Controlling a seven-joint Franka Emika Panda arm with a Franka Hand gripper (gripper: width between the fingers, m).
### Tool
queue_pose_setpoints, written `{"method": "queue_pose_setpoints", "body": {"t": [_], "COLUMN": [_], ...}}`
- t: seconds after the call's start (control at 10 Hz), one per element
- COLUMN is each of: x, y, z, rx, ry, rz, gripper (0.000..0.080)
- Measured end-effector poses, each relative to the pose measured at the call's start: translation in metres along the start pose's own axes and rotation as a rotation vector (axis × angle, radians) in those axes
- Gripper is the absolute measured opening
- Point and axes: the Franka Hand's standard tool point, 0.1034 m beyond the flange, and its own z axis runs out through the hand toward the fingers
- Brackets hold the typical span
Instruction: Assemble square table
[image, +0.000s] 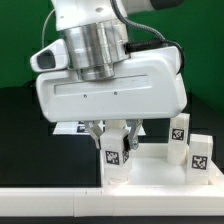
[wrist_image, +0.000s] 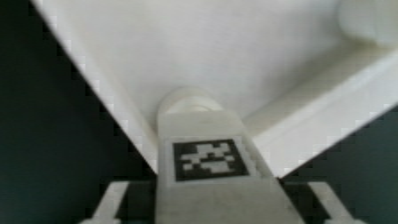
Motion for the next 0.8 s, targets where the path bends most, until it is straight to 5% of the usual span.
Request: {"method": "queue_pose_setpoints", "body": {"t": [0.3,0.5,0.6,0.7,0.8], "x": [-0.0075,-0.007,-0.007,-0.0072,-0.0053], "y": [-0.0064,-0.0059,-0.0042,-0.0004,0.0014], "z": [0.0036,0.0038,0.0053,0.0074,0.0061], "rx": [0.022,0.03,0.025,0.018,0.006], "ry": [0.027,0.02,0.021,0.021,0.027], "rz": [0.467,0.501,0.427,0.344,0.209], "gripper": [0.0294,0.0294,0.0377,0.0592,0.0592]}}
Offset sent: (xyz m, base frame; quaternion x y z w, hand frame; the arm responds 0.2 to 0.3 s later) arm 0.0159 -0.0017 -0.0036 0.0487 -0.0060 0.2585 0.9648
